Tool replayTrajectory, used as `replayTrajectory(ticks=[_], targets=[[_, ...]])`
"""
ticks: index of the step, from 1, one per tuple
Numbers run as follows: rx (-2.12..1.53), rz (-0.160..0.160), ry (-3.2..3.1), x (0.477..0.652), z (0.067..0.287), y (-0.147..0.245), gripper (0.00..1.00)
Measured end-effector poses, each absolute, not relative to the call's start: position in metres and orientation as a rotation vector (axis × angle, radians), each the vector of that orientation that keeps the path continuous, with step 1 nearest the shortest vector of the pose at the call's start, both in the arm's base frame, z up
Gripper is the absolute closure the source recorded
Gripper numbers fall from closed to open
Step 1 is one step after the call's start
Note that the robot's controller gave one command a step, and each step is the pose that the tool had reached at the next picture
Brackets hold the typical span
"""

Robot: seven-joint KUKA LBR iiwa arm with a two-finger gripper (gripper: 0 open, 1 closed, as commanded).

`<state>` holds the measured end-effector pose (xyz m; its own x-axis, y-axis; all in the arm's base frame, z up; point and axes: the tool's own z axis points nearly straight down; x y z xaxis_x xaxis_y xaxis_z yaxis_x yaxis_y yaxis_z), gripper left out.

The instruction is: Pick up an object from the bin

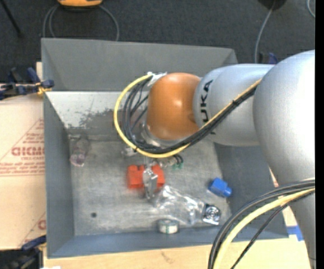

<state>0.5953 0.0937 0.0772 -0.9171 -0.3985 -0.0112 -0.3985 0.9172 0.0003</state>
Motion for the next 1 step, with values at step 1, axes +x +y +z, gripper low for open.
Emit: replayTrajectory(ticks=[1], targets=[[-0.635, 0.004, 3.062, 0.5968, 0.0788, 0.094, 1.0]])
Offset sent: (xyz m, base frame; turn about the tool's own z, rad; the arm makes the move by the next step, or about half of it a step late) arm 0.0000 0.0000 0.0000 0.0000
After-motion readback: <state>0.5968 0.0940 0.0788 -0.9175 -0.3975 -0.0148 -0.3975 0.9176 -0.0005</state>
